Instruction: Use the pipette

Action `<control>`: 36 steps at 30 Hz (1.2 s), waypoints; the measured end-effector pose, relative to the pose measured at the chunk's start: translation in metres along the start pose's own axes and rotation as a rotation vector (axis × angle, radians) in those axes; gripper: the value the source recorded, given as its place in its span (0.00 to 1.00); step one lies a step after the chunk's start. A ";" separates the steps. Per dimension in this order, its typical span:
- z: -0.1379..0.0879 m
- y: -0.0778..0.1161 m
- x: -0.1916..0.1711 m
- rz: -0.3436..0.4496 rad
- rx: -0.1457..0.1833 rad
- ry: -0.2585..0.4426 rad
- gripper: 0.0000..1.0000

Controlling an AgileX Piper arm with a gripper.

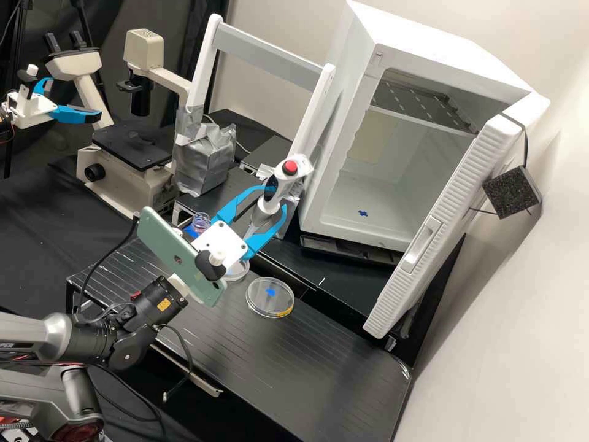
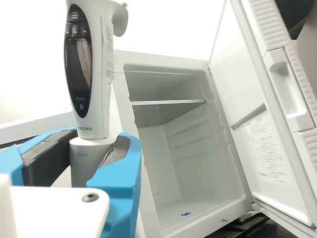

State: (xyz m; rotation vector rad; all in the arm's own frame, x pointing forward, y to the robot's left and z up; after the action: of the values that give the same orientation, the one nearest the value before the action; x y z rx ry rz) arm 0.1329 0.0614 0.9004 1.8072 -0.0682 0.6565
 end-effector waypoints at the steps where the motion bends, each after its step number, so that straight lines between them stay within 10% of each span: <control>1: -0.001 0.000 0.002 -0.010 -0.006 0.005 0.00; 17: -0.086 -0.033 0.101 -0.404 -0.102 0.225 0.00; 26: -0.136 -0.078 0.163 -0.589 -0.199 0.159 0.00; 36: -0.140 -0.107 0.219 -0.613 -0.332 0.018 0.00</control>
State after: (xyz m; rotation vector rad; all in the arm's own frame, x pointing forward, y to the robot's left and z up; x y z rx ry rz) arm 0.3002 0.2843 0.9364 1.3946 0.3581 0.2041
